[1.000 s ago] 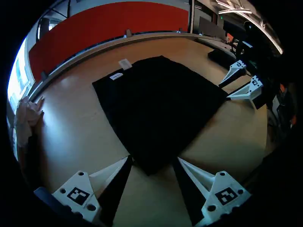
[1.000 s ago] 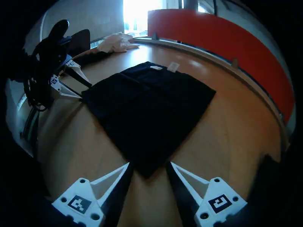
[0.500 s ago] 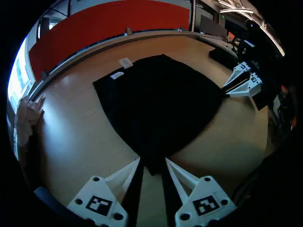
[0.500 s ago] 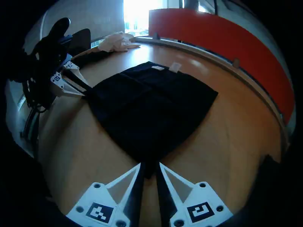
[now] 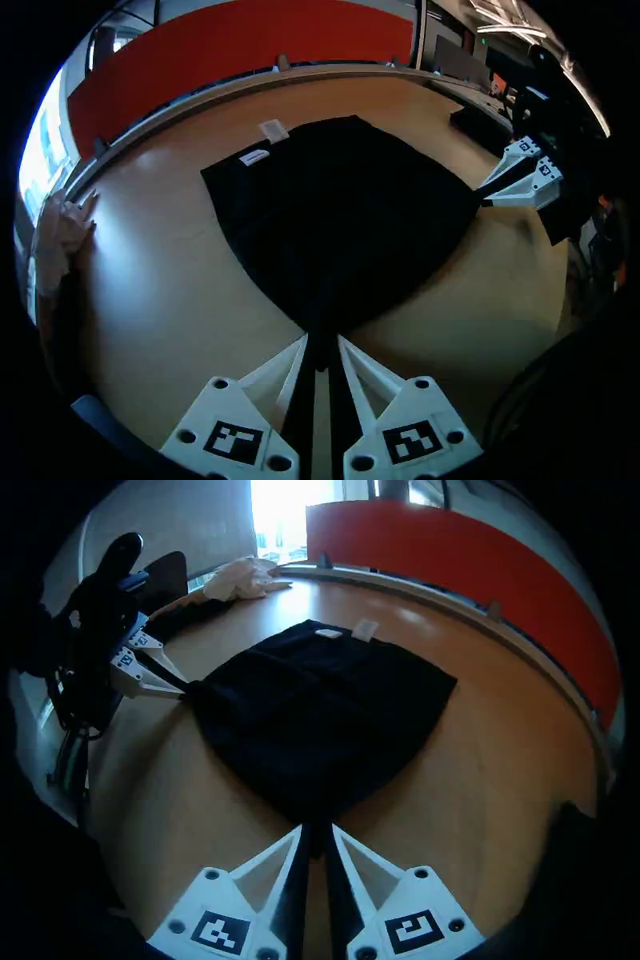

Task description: Fold towel

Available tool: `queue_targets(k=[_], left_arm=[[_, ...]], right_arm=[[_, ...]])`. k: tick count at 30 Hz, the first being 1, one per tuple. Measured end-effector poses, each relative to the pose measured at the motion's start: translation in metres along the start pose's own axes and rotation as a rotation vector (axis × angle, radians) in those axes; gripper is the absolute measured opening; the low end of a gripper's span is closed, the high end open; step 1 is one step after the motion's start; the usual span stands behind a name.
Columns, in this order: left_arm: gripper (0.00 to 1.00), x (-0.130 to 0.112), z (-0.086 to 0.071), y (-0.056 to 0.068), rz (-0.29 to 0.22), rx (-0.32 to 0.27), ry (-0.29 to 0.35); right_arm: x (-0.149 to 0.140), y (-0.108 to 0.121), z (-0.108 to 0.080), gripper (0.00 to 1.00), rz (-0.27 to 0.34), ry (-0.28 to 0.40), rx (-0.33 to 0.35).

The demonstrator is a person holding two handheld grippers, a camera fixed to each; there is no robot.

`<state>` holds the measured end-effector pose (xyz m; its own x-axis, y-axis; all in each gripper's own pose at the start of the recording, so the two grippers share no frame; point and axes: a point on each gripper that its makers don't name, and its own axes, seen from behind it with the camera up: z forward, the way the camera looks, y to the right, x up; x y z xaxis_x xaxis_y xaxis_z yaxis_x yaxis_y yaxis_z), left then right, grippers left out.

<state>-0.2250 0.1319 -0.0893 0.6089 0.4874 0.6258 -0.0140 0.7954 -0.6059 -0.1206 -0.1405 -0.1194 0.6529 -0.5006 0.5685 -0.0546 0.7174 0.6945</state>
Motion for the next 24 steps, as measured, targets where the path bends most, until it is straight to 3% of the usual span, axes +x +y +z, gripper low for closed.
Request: queue_targets(k=[12,24], left_arm=[[0.09,0.032,-0.029,0.001,-0.037,0.017,0.039],[0.09,0.068,-0.067,0.001,-0.049,0.032,0.082]], right_arm=[[0.038,0.004,-0.029,0.08,0.004,0.070,-0.023],[0.079,0.003,-0.073,0.08,-0.003,0.149,-0.038]])
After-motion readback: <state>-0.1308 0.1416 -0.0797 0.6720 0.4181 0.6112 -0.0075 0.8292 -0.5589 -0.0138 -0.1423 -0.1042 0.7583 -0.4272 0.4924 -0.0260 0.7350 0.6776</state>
